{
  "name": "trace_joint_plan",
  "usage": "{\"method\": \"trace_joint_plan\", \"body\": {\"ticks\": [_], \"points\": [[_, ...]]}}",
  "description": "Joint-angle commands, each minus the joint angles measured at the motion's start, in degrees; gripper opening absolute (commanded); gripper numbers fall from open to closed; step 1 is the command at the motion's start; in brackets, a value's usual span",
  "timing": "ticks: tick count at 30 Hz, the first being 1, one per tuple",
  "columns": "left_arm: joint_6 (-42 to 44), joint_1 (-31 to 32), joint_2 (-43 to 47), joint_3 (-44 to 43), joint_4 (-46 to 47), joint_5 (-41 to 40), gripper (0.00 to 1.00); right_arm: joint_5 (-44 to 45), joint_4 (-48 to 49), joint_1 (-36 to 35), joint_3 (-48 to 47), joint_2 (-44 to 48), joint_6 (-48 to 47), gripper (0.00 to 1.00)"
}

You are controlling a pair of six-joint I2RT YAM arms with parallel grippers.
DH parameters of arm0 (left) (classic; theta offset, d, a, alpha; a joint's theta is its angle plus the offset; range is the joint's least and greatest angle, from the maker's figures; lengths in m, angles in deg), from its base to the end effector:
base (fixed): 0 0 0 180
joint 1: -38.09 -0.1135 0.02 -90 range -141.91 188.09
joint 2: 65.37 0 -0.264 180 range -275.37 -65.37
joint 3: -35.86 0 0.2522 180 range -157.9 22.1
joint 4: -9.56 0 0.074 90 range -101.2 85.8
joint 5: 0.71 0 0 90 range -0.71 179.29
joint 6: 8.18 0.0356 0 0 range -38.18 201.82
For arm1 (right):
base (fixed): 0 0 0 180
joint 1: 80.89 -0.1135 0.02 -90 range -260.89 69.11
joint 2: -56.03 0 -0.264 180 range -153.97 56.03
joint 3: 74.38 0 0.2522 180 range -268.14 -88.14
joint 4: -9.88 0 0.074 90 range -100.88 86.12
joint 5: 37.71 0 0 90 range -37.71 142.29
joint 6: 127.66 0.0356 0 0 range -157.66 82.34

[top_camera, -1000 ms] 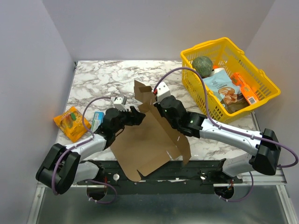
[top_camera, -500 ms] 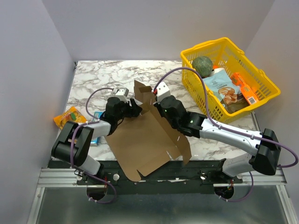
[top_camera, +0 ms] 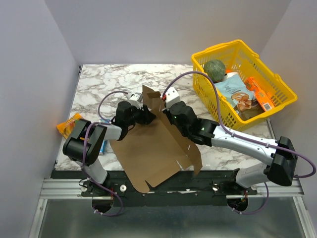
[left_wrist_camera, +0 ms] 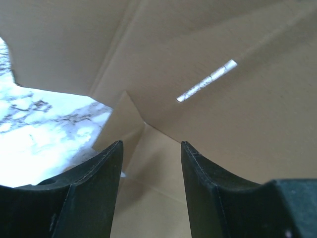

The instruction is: Fold the paper box

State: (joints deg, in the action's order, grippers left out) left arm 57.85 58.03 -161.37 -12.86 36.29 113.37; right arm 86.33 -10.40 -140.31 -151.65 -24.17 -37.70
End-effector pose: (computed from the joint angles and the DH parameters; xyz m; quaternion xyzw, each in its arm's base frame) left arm 0.2944 -0.1222 0.1534 0.0905 0.8075 -0.3673 0.4526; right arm 0.1810 0.2671 0.3200 -0.2560 0.7731 0.0484 0.5783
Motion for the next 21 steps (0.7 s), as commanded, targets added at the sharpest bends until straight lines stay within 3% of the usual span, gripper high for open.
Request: {"method": "trace_joint_plan", "body": {"ticks": [1,10,21], "points": [[1.1,0.6,1.3,2.0,2.8,-2.2,0.62,-3.3,-6.8,-0.2,0.5,-2.7,1.7,0.01],[2.2,-2.5,1.9,-1.2,-1.5,-4.8,0.78,-4.0,-7.3,-0.1,0.5,-2.3,2.1,0.01],[2.5,-1.1,-4.1,-5.2,-0.5,0.4,0.76,-4.2,-8.2,-0.2,-0.6,-3.6,2.0,0.01]]}}
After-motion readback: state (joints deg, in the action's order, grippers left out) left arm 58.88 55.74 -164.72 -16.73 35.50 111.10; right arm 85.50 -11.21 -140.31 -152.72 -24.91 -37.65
